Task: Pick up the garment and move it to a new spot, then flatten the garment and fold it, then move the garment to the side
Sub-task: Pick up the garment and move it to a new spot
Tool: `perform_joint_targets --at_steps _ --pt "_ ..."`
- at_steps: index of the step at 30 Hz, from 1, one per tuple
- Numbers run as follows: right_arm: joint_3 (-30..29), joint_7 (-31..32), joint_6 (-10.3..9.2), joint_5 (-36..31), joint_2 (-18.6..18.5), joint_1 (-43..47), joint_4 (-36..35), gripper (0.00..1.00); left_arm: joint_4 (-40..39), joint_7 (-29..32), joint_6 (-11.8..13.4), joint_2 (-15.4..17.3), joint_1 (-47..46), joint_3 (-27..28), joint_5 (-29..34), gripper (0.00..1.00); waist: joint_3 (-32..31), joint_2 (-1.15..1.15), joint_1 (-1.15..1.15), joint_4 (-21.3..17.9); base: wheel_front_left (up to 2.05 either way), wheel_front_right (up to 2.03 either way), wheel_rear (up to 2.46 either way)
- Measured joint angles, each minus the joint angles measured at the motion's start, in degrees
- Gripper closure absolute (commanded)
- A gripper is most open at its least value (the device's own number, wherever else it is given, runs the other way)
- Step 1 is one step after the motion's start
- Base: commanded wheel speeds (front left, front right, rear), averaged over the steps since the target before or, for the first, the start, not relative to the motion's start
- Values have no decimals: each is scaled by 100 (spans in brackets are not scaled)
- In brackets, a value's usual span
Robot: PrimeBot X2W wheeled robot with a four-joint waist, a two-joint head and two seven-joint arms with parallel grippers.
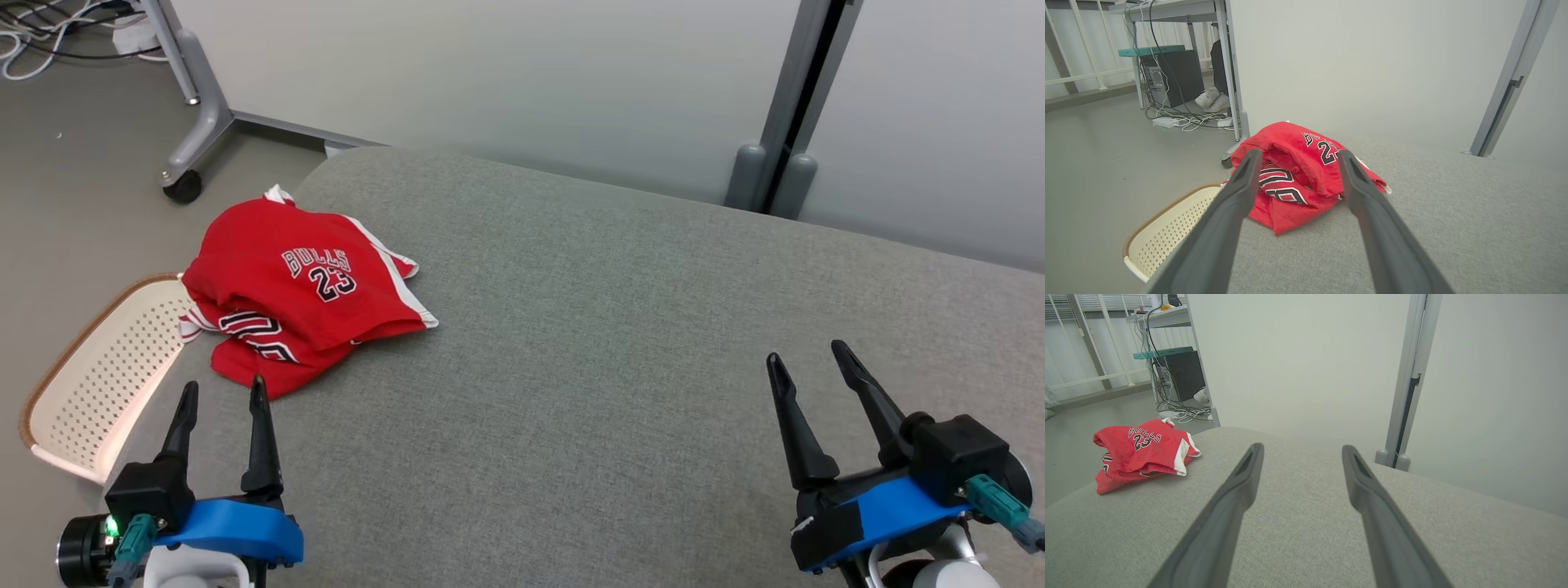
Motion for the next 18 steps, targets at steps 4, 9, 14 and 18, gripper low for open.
perform_joint_targets --at_steps 4,9,14,18 --pt "57 7 0 7 1 -1 -10 0 -33 0 3 -16 50 30 0 0 35 0 0 119 0 0 0" --pt "77 11 0 29 0 -1 -9 0 -56 0 23 -25 74 58 2 0 49 0 0 147 0 0 0" --pt "87 64 0 54 -36 -38 -23 0 -42 0 53 -43 -19 94 10 0 183 0 0 87 0 0 0" --pt "91 156 -1 52 -94 -111 -97 0 180 0 42 -59 -369 94 -15 0 424 0 0 3 0 0 0"
